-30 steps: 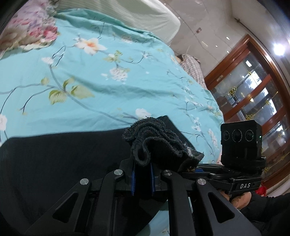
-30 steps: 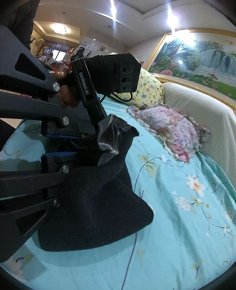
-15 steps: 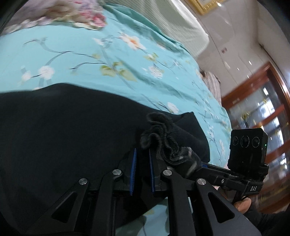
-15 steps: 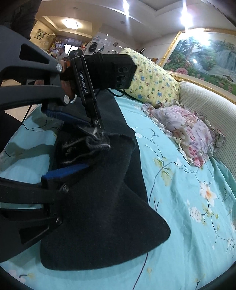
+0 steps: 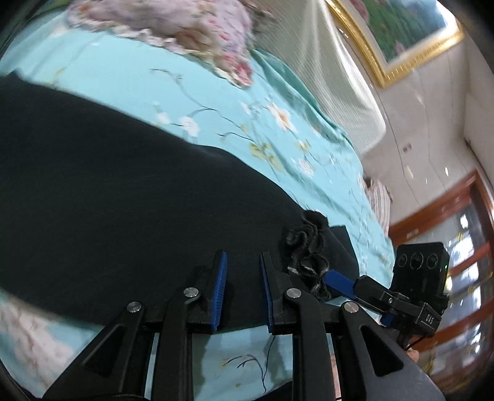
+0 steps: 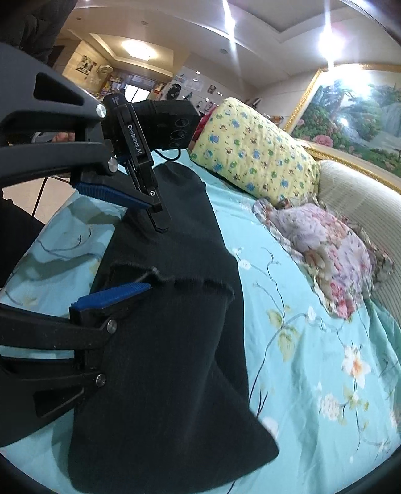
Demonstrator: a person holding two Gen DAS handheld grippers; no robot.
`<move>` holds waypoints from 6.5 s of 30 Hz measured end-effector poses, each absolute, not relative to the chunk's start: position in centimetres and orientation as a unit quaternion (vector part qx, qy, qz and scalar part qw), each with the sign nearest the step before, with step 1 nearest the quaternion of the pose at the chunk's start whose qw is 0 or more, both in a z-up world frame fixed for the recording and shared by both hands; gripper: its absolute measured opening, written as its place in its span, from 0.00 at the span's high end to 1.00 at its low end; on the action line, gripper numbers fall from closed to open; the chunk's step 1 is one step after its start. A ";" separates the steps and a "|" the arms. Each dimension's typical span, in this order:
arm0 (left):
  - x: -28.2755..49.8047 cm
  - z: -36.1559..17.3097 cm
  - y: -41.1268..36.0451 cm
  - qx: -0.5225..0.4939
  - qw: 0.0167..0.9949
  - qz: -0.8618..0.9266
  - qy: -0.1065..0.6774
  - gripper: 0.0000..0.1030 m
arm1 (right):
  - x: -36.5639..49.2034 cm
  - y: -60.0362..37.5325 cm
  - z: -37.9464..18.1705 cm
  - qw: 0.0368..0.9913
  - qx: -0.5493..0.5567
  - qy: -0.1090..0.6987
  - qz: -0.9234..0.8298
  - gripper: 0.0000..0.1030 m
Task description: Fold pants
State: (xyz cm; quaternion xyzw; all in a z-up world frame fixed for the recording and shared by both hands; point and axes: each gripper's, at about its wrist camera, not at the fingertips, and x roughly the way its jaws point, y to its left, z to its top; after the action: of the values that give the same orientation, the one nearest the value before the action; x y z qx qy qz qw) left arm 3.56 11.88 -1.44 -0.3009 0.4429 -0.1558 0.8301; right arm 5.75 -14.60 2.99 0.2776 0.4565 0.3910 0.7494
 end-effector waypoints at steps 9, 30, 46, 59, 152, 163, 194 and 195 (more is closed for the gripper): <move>-0.4 -0.6 16.3 -0.334 0.845 -0.083 0.410 0.72 | 7.0 -11.3 4.4 0.743 0.245 0.458 0.423 0.50; -6.4 -1.0 26.4 -0.428 0.827 0.045 0.363 0.60 | 10.7 -1.2 6.7 0.724 0.159 0.458 0.491 0.50; -4.5 -2.6 29.5 -0.460 0.800 0.090 0.374 0.48 | 15.5 7.5 6.5 0.713 0.061 0.476 0.512 0.42; -2.6 -3.4 30.5 -0.481 0.787 0.099 0.373 0.46 | 19.4 17.2 4.4 0.657 -0.069 0.496 0.563 0.42; 7.5 3.6 -8.0 -0.139 0.852 -0.182 0.471 0.63 | 14.9 -25.0 2.4 0.793 0.250 0.425 0.359 0.84; 5.9 4.9 -7.8 -0.153 0.844 -0.240 0.454 0.41 | 12.9 -27.4 3.7 0.818 0.275 0.411 0.295 0.38; 4.4 4.8 5.1 -0.245 0.864 -0.127 0.420 0.27 | 8.0 -23.2 6.7 0.855 0.198 0.421 0.229 0.07; 4.4 4.6 5.6 -0.247 0.864 -0.122 0.421 0.27 | 8.0 -23.1 6.7 0.856 0.196 0.422 0.226 0.07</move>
State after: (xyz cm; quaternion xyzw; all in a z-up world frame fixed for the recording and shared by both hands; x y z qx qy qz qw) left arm 4.41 5.56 4.59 -0.2473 0.4215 -0.1220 0.8639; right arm 7.98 -23.05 6.68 0.1959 0.4222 0.2259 0.8558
